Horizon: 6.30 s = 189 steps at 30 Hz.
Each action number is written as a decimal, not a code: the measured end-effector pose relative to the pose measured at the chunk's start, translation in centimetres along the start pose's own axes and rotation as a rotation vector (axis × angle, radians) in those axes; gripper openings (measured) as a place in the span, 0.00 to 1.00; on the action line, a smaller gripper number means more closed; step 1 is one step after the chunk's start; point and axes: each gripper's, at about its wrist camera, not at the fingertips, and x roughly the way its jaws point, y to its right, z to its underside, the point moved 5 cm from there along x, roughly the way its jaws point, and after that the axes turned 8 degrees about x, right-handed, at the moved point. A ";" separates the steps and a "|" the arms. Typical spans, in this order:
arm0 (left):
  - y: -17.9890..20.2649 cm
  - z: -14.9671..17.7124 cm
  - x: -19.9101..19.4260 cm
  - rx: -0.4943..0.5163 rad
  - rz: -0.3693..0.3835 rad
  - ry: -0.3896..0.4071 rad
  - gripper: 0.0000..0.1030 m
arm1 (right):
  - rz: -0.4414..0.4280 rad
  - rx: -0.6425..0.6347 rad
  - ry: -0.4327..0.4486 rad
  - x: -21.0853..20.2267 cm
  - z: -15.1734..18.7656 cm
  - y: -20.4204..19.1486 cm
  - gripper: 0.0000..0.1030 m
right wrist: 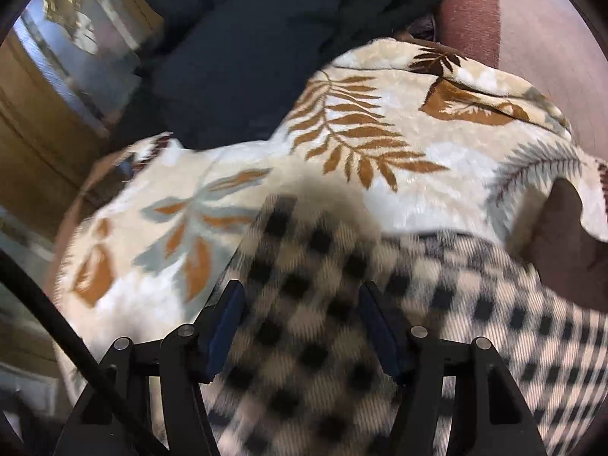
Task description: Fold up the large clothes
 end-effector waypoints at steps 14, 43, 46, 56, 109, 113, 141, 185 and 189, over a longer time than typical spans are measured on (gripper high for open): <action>-2.9 0.4 -4.1 -0.022 -0.086 0.037 0.31 | 0.094 0.076 0.195 -13.3 5.7 9.4 0.80; 15.7 -2.5 3.2 0.026 -0.047 0.103 0.51 | -0.002 0.605 0.393 -25.6 27.6 31.6 0.51; 16.7 -2.3 4.7 0.079 -0.106 0.082 0.52 | 0.007 0.516 0.372 -24.5 27.2 28.8 0.51; 16.6 -1.3 5.3 0.101 -0.152 0.145 0.62 | 0.236 0.383 0.293 -21.2 27.4 25.2 0.62; 31.1 3.0 3.0 0.407 -0.091 0.129 0.34 | -0.281 0.902 0.215 -21.0 25.5 36.8 0.74; 34.1 1.8 4.4 0.530 -0.126 0.159 0.35 | -0.357 0.858 0.178 -19.4 23.1 36.2 0.74; 35.7 -4.0 6.3 0.441 -0.084 0.265 0.11 | -0.415 0.626 0.157 -16.1 16.0 34.1 0.16; -6.4 3.9 -11.5 -0.559 0.018 0.524 0.10 | -0.035 0.116 0.015 -4.3 3.2 -4.0 0.21; -7.5 4.3 -10.7 -0.601 0.002 0.506 0.10 | -0.219 0.182 0.038 -6.7 3.2 -4.3 0.39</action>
